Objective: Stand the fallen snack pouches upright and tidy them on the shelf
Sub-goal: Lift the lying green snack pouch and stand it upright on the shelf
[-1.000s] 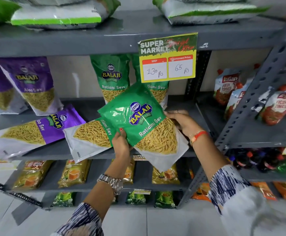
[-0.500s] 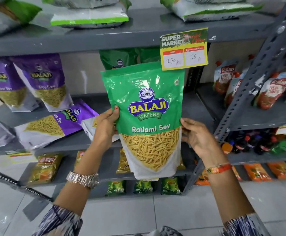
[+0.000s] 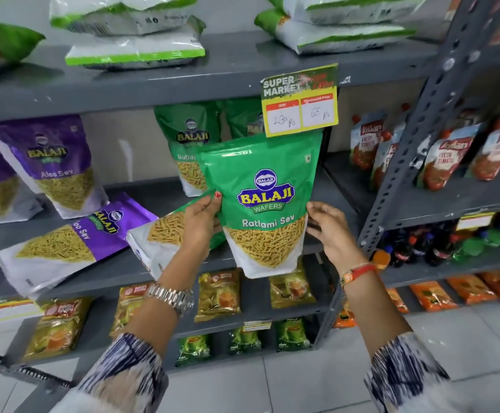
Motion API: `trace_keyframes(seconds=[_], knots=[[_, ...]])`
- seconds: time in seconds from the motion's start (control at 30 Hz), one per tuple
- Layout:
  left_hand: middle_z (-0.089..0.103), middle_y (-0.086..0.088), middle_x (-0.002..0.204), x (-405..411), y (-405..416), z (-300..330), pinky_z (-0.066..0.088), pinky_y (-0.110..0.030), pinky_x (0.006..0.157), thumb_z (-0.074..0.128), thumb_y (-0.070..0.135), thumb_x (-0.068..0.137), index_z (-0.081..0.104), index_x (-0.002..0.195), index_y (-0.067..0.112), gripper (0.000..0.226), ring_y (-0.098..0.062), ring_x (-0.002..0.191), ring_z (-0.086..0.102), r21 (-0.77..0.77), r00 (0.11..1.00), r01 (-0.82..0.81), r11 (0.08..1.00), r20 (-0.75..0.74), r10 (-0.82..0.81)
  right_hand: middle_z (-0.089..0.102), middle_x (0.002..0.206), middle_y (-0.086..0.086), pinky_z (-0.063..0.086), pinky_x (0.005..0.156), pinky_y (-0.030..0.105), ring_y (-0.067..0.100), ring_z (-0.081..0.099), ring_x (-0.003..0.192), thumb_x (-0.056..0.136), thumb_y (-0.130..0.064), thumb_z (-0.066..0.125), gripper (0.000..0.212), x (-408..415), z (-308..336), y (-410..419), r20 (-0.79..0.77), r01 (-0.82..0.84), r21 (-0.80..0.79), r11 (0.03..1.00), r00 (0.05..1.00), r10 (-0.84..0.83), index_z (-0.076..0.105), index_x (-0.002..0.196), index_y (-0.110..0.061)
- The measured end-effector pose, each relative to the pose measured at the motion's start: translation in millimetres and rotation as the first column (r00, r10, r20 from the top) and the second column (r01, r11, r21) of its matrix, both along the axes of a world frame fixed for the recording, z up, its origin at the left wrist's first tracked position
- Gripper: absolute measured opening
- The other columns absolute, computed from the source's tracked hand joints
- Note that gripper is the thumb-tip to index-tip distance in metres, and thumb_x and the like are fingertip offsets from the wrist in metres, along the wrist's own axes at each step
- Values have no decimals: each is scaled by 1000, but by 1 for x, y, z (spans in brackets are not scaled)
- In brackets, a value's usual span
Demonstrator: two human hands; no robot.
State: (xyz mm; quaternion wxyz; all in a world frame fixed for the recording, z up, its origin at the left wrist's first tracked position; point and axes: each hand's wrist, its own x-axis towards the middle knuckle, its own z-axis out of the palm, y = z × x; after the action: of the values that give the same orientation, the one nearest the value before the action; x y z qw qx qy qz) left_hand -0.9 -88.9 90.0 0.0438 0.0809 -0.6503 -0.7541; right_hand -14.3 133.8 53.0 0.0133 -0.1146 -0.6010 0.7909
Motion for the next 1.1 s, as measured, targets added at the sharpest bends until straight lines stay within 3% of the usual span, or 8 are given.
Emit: trace_keyframes(seconds=[0.07,0.23,0.43,0.6,0.77,0.9,1.0,1.1], knots=[[75,7,68,-15,13,2,54,-25,55,46,21,93,63,98,10,20,0,49,63,38,999,40,998,14,-41,64,80,1,51,68,26,11,61,76,93,-8,47,19,-17,1,8,1,55,-25,998,998,-55,56,79,-16],[54,-24,131,-49,46,11,54,-15,51,43,19,94,52,123,1,36,4,38,54,60,995,97,993,28,-99,61,84,3,51,77,32,13,59,79,94,-7,45,20,-54,5,34,-35,141,-65,988,989,-143,55,78,-15],[61,-19,122,-79,69,-1,55,-17,55,45,17,93,55,120,1,33,3,49,62,50,982,185,981,31,-187,59,85,3,51,72,27,12,57,78,95,-6,43,21,-77,-6,54,-47,224,-109,969,972,-230,53,79,-15],[72,10,61,-84,83,-8,58,-21,64,49,11,91,56,111,-10,30,2,52,63,-52,980,198,979,-11,-199,57,83,-2,47,70,22,7,54,76,95,-4,43,24,-80,-13,59,-43,324,-145,935,942,-334,52,78,-18],[64,-9,102,-74,77,-9,52,-35,88,49,6,89,50,122,-9,36,-16,87,65,-124,976,205,971,-47,-212,61,90,-2,48,78,24,15,57,89,94,-9,46,18,-77,-17,54,-66,399,-87,913,912,-405,55,83,-19],[59,-11,116,-65,55,-11,47,-24,94,49,9,90,52,123,1,34,-12,96,59,-178,992,85,980,-74,-100,53,112,7,44,67,1,15,53,98,93,-13,48,22,-42,-30,26,-152,537,79,840,839,-523,52,113,-5],[63,-9,112,-63,21,-14,45,-37,100,49,16,91,58,114,1,29,-20,105,60,-244,995,-79,966,-85,60,50,113,8,45,70,7,14,53,91,92,-12,48,17,-8,-48,-16,-190,527,128,840,844,-501,49,108,-10],[67,-15,110,-68,-15,-18,47,-43,99,54,19,88,62,109,1,29,-29,106,62,-318,969,-245,916,-66,236,54,94,2,45,71,27,20,52,85,89,-15,51,8,13,-69,-70,-37,292,93,952,956,-290,49,91,-23]])
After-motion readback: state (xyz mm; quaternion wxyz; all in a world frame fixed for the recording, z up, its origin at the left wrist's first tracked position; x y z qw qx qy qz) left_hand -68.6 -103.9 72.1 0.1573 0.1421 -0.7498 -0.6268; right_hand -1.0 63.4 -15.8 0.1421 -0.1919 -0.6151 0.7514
